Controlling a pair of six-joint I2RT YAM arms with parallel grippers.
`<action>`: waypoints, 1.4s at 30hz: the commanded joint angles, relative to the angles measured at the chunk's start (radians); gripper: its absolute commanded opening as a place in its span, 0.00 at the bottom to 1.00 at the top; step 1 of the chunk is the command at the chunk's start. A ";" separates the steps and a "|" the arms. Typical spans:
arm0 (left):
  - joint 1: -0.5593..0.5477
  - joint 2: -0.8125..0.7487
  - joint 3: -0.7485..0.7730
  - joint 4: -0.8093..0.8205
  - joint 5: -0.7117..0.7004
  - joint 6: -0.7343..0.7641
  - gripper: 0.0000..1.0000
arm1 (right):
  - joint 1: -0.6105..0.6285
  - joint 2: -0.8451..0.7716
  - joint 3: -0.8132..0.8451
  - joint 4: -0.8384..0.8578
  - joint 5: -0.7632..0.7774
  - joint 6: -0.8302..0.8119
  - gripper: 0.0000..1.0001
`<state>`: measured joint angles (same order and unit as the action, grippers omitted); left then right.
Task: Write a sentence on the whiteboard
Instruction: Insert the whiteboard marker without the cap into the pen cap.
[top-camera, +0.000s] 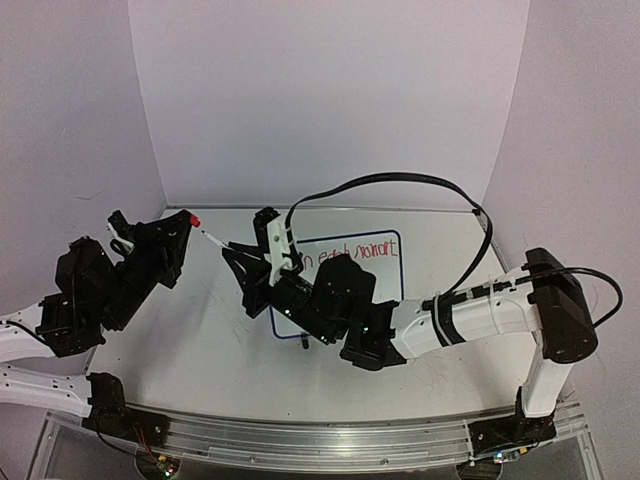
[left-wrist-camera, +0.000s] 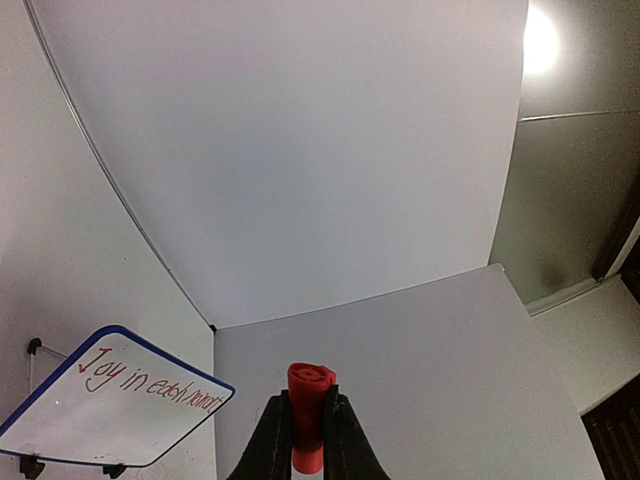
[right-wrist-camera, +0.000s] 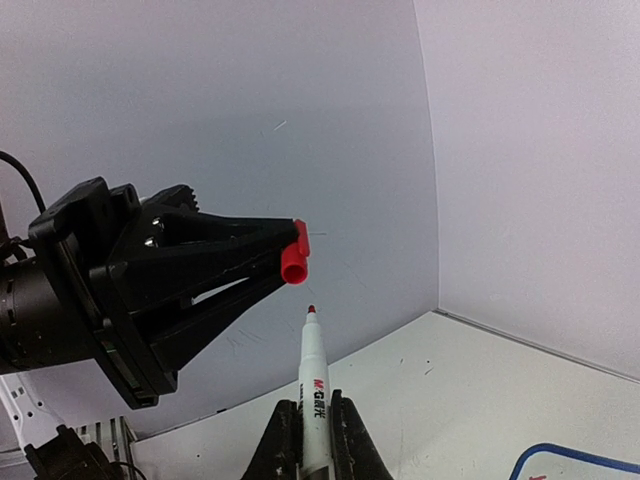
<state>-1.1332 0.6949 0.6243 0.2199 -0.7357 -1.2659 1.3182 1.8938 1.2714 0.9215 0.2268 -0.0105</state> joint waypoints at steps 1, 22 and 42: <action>-0.003 -0.020 -0.003 0.038 -0.001 -0.003 0.00 | 0.004 -0.038 -0.010 0.056 0.003 0.003 0.00; -0.003 -0.007 -0.014 0.041 0.001 -0.018 0.00 | 0.004 -0.030 0.014 0.070 -0.010 0.002 0.00; -0.004 0.018 -0.013 0.041 -0.006 -0.020 0.00 | 0.003 -0.039 0.013 0.070 0.000 -0.003 0.00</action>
<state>-1.1332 0.7162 0.6125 0.2291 -0.7361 -1.2839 1.3182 1.8938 1.2621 0.9459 0.2192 -0.0109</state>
